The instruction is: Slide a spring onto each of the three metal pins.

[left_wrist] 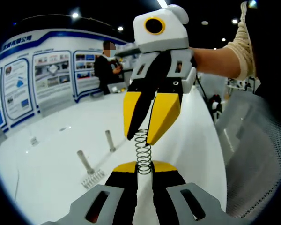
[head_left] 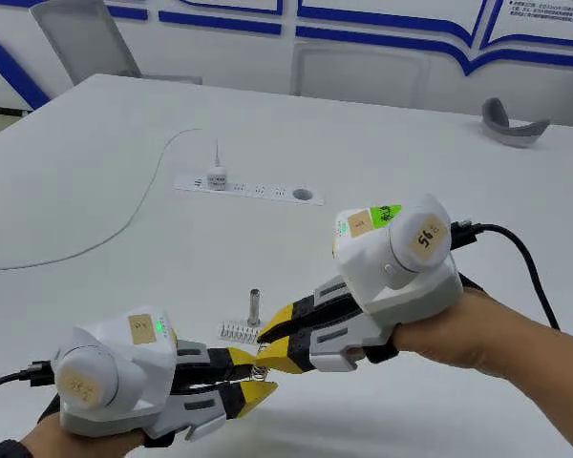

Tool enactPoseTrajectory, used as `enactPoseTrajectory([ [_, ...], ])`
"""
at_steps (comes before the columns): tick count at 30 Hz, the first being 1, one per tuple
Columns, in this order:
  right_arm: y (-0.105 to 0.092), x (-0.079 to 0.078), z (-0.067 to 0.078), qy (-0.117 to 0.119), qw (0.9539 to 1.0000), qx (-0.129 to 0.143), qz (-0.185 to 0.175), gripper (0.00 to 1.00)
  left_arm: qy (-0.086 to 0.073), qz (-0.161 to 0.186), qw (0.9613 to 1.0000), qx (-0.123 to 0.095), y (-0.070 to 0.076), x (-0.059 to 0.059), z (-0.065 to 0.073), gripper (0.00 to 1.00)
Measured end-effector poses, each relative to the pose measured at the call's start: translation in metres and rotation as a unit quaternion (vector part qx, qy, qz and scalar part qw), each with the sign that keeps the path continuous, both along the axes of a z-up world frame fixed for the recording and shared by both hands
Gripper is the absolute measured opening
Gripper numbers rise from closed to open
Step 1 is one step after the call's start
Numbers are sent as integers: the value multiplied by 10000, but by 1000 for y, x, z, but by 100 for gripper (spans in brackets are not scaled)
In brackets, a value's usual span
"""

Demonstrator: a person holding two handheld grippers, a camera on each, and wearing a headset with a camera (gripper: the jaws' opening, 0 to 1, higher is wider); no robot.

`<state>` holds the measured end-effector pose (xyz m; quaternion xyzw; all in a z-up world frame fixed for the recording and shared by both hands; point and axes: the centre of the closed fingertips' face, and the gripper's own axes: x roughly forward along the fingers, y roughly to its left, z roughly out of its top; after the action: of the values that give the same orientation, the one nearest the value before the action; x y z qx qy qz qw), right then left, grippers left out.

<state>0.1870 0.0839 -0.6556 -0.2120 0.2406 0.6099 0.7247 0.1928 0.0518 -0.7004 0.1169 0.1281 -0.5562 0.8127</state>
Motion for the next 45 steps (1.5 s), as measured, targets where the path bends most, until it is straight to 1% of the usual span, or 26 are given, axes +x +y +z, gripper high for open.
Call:
enactPoseTrajectory([
  [5, 3, 0, 2, -58, 10000, 61, -12, 11, 41, 16, 10000, -63, -2, 1, 1, 10],
  [9, 4, 0, 3, -112, 9999, 109, -20, 12, 128, 107, 9997, -194, 0, 3, 2, 10],
  [12, 5, 1, 4, -105, 9998, 139, -56, 16, 171, 176, 9993, -273, 1, 4, 3, 10],
  [20, 1, 4, 2, -161, 9995, 187, -181, 15, 169, 221, 9990, -349, 2, 6, 7, 10],
  [22, 2, 5, 3, -135, 9993, 273, -220, 14, 166, 234, 9989, -358, 2, 7, 7, 10],
  [24, 2, 6, 2, -127, 9991, 299, -255, 13, 186, 244, 9987, -396, 1, 7, 8, 10],
  [30, 4, 7, 3, -124, 9988, 376, -280, 12, 172, 252, 9988, -386, 2, 8, 8, 10],
  [37, 4, 8, 3, -122, 9986, 414, -317, 11, 82, 265, 9990, -336, 3, 9, 8, 11],
  [39, 4, 8, 3, -118, 9985, 424, -331, 11, 78, 270, 9990, -346, 3, 9, 8, 12],
  [42, 5, 8, 3, -120, 9985, 418, -336, 11, 55, 284, 9990, -334, 4, 9, 10, 15],
  [45, 4, 9, 4, -123, 9983, 432, -360, 11, 97, 323, 9988, -361, 5, 10, 11, 21],
])
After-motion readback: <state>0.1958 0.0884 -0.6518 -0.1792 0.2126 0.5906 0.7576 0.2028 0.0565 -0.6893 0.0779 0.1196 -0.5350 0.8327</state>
